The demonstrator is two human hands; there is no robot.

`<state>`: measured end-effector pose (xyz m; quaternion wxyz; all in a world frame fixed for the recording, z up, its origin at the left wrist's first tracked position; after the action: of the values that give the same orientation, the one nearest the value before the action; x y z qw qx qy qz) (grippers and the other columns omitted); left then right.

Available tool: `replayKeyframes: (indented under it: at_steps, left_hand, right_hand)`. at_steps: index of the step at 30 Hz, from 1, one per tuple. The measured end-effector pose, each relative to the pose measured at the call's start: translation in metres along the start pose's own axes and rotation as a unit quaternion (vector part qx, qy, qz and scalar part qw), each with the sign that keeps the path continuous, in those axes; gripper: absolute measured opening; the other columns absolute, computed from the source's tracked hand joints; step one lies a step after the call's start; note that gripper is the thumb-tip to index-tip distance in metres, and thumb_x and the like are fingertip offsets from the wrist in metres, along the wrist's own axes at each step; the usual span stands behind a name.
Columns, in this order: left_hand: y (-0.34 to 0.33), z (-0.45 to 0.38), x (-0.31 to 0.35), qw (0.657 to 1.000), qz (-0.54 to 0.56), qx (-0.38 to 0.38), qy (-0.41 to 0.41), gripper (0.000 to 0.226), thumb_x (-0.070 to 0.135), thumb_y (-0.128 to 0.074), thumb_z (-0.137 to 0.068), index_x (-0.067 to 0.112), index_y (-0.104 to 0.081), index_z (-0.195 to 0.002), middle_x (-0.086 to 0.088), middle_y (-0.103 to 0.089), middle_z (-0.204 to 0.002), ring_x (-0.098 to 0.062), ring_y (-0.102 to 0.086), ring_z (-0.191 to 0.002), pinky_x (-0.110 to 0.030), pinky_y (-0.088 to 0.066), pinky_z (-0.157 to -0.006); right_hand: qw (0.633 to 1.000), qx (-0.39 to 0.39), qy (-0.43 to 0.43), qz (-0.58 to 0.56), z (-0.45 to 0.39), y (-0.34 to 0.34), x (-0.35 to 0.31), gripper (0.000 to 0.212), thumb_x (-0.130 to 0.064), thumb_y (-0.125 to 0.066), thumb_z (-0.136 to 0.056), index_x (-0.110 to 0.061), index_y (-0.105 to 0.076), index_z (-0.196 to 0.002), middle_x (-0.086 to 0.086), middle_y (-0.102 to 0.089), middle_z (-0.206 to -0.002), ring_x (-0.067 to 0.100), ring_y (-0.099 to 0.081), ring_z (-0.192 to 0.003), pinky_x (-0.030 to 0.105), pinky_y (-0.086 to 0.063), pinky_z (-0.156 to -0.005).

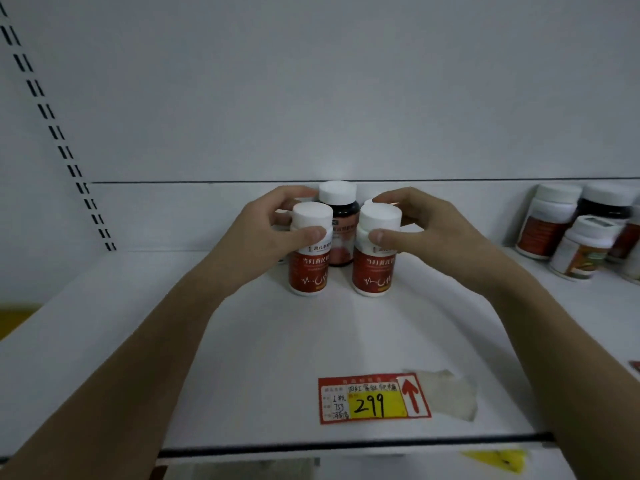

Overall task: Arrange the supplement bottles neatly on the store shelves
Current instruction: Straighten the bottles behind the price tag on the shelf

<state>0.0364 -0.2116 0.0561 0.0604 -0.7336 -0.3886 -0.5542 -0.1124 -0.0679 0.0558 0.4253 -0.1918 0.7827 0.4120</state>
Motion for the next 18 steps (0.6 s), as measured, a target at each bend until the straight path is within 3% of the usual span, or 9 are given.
replayKeyframes:
  at_steps: [4,8,11,14,17,18]
  left_hand:
    - [-0.001,0.001,-0.008,0.999,0.023,0.013,0.024,0.045,0.021,-0.082,-0.074,0.026,-0.062,-0.114,0.008,-0.069,-0.109,-0.006,-0.066,-0.099,-0.023,-0.054,-0.08]
    - [-0.01,0.012,0.003,0.998,0.06,-0.012,0.033,0.04,0.017,-0.082,-0.073,0.025,-0.066,-0.109,0.008,-0.071,-0.106,-0.005,-0.068,-0.094,-0.019,-0.053,-0.075]
    - [-0.029,0.015,0.035,0.991,0.111,-0.072,0.021,0.036,0.016,-0.077,-0.076,0.03,-0.065,-0.107,0.011,-0.074,-0.101,-0.006,-0.069,-0.093,-0.018,-0.055,-0.073]
    - [-0.055,0.014,0.084,0.979,0.164,-0.121,-0.003,0.04,0.029,-0.077,-0.071,0.03,-0.066,-0.11,0.003,-0.074,-0.102,-0.014,-0.069,-0.097,-0.035,-0.056,-0.083]
    - [-0.088,0.015,0.134,0.969,0.191,-0.156,-0.033,0.038,0.032,-0.07,-0.076,0.031,-0.064,-0.113,0.007,-0.074,-0.098,-0.008,-0.069,-0.093,-0.027,-0.057,-0.071]
    - [-0.101,0.016,0.146,0.965,0.197,-0.167,-0.039,0.038,0.032,-0.068,-0.077,0.032,-0.063,-0.115,0.009,-0.074,-0.1,-0.008,-0.07,-0.095,-0.028,-0.057,-0.075]
  right_hand:
    - [0.998,0.051,-0.021,-0.043,0.012,0.005,0.001,0.034,-0.022,-0.078,-0.079,-0.021,-0.066,-0.111,-0.006,-0.071,-0.106,0.017,-0.067,-0.1,0.03,-0.059,-0.08]
    - [0.989,0.096,-0.039,-0.103,0.045,0.027,-0.003,0.039,-0.026,-0.076,-0.079,-0.021,-0.064,-0.116,0.0,-0.071,-0.11,0.02,-0.067,-0.103,0.042,-0.055,-0.092]
    - [0.979,0.113,-0.025,-0.169,0.067,0.063,-0.025,0.044,-0.034,-0.071,-0.074,-0.023,-0.061,-0.116,-0.004,-0.072,-0.104,0.018,-0.067,-0.104,0.036,-0.055,-0.085]
    - [0.972,0.126,-0.005,-0.198,0.088,0.108,-0.051,0.044,-0.037,-0.065,-0.076,-0.027,-0.059,-0.119,0.004,-0.066,-0.115,0.023,-0.065,-0.109,0.037,-0.053,-0.084]
    - [0.97,0.131,0.017,-0.206,0.109,0.149,-0.069,0.045,-0.037,-0.061,-0.08,-0.025,-0.056,-0.123,0.011,-0.061,-0.128,0.027,-0.063,-0.114,0.044,-0.054,-0.091]
    - [0.97,0.13,0.023,-0.206,0.115,0.161,-0.072,0.044,-0.037,-0.059,-0.082,-0.025,-0.055,-0.124,0.011,-0.061,-0.128,0.027,-0.064,-0.114,0.044,-0.055,-0.09]
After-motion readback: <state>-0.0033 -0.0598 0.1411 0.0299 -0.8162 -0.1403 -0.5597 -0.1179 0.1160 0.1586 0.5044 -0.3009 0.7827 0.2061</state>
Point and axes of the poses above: each hand's wrist, its own z-axis away from the middle knuckle, its own y-axis out of the back of the hand, x = y × z, the point moved 9 cm from there along -z, towards the middle knuckle
